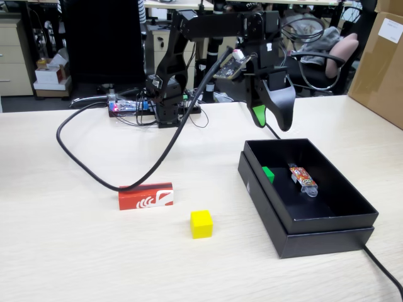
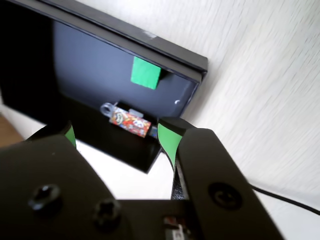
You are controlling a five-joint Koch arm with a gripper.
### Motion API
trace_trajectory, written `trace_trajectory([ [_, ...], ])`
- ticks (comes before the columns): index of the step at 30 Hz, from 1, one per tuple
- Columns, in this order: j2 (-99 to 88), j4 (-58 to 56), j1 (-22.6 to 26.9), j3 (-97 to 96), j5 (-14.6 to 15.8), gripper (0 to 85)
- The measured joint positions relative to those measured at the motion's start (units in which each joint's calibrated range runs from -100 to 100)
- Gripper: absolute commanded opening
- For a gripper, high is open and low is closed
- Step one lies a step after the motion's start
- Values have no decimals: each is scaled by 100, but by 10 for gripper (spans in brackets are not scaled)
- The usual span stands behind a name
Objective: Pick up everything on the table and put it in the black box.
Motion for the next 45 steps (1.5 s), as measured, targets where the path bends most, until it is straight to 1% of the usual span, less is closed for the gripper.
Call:
trace_trajectory([
  [3,-570,0,-127,9,-83,351],
  [6,-1051,0,-391,9,-195,390],
  [11,-1305,-8,-1031,9,-435,456],
  [14,-1039,0,-1470,-37,-635,479],
  [18,-253,206,-2022,-886,-918,493],
  [22,393,378,-2310,-1132,-1104,489],
  [25,899,567,-2408,-1397,-1162,487],
  [32,1241,1324,-2515,-1963,-1294,481],
  [38,1495,1571,-2540,-2155,-1348,473],
  [45,1951,1793,-2564,-2174,-1451,411],
])
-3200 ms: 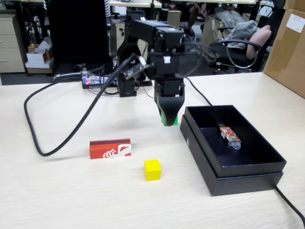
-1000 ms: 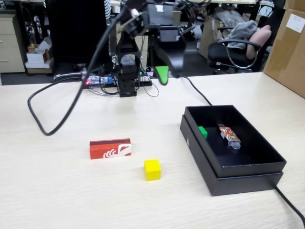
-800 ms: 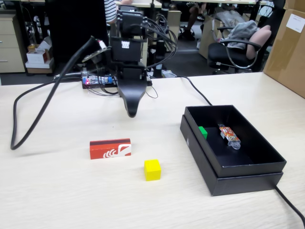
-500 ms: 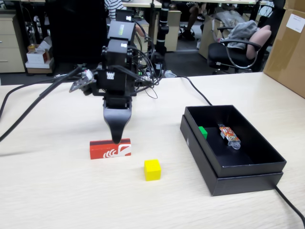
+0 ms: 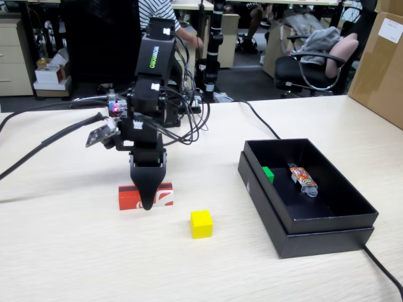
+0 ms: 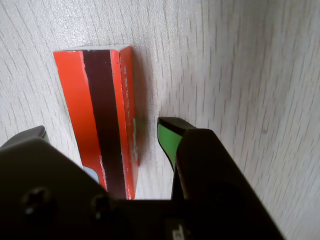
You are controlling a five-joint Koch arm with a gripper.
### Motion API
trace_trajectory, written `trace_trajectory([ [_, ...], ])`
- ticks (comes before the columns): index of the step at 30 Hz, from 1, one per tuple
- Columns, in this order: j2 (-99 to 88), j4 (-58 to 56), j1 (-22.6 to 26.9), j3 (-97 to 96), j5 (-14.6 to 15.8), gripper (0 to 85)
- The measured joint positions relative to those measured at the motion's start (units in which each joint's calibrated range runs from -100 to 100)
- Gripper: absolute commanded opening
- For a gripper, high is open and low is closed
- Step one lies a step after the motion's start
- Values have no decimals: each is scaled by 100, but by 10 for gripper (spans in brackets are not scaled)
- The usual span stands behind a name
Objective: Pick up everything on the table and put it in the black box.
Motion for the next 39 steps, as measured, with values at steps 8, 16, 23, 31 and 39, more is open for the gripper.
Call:
trace_trajectory([
  [8,89,16,5,0,-20,102],
  [16,-304,16,63,-18,39,101],
  [23,-3597,-863,855,-457,278,101],
  [31,-4877,-1036,2403,-174,1011,101],
  [39,-1989,-1028,2613,2174,1314,101],
])
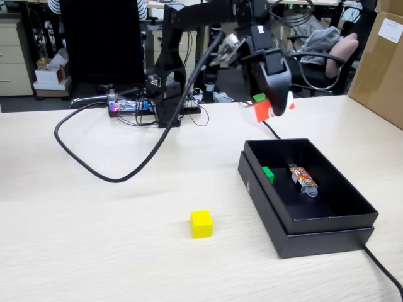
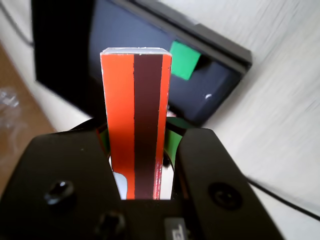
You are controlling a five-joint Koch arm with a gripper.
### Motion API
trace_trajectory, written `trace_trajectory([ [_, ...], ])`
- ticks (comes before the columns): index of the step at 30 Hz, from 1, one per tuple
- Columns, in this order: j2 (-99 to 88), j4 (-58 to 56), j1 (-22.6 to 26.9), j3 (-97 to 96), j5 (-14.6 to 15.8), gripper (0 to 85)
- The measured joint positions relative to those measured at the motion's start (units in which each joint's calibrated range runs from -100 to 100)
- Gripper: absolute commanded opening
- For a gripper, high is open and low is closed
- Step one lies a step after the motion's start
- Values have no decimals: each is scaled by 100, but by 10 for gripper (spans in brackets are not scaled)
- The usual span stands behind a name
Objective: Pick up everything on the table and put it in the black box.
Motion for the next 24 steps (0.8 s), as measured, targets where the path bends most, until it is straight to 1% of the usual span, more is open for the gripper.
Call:
trace_trajectory([
  [3,811,66,-34,82,5,101],
  [5,1026,148,-39,119,20,101],
  [15,1672,469,-15,155,147,102],
  [24,1989,633,220,155,288,102],
])
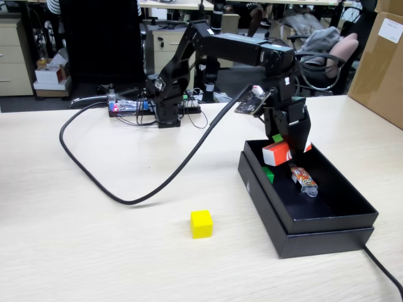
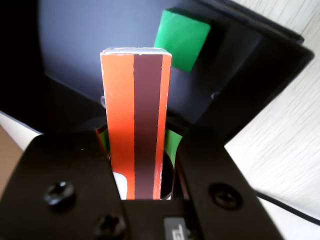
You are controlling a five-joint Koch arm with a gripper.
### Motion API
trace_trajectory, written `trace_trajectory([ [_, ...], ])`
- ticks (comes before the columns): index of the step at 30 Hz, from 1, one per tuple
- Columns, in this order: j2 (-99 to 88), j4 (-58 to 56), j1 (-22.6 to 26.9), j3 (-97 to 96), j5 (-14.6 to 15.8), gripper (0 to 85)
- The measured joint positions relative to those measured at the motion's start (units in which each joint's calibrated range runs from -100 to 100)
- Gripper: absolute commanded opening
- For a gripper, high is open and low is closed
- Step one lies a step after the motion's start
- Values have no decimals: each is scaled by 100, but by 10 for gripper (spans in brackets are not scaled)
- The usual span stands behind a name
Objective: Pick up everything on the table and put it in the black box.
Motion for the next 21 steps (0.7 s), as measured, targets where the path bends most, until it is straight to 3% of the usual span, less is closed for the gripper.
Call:
trace_trajectory([
  [4,51,0,29,0,10,116],
  [7,51,0,29,0,5,281],
  [16,-51,25,-44,-183,-93,339],
  [21,-1419,-197,-391,183,-190,350],
])
